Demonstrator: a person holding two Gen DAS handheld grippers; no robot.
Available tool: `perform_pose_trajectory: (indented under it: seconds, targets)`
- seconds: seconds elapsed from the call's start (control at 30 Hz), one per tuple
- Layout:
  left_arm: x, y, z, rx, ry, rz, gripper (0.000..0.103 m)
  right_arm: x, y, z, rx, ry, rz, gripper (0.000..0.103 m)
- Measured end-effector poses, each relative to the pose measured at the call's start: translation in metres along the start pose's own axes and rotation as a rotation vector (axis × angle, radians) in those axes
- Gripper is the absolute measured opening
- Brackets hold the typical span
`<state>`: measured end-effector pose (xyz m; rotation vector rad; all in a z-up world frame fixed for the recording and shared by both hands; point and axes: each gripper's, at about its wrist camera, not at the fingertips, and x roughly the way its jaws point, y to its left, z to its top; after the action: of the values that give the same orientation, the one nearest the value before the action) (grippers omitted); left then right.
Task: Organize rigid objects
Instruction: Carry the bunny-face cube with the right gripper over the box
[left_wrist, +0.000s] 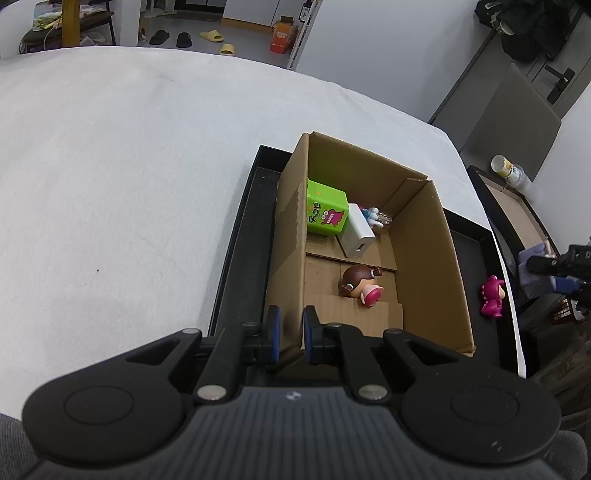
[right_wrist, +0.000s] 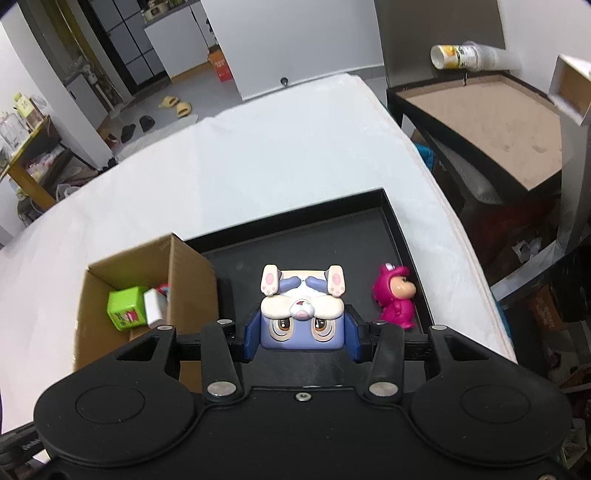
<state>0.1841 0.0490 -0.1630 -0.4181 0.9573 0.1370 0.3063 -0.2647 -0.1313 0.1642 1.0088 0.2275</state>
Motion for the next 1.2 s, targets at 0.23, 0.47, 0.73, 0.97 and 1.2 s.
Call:
perform_pose_trajectory:
  seconds: [0.23, 0.47, 0.73, 0.97, 1.2]
  targets:
    - [-0.004, 0.001, -0.001, -0.008, -0.006, -0.011, 0.012, -0.016, 0.012, 0.004, -0.027, -0.029, 0.011, 0.043]
    - [-0.006, 0.004, -0.001, -0.013, -0.011, -0.023, 0.011, -0.027, 0.034, 0.007, -0.077, -0.043, 0.050, 0.043]
    - [-0.007, 0.007, 0.000, -0.019, -0.009, -0.044, 0.011, -0.030, 0.074, 0.006, -0.159, -0.041, 0.103, 0.043]
    - [-0.007, 0.008, -0.001, -0.011, -0.009, -0.051, 0.011, -0.022, 0.109, 0.003, -0.240, -0.028, 0.110, 0.043]
    - [-0.005, 0.011, -0.001, -0.018, -0.006, -0.063, 0.011, -0.010, 0.136, 0.002, -0.330, -0.008, 0.120, 0.043]
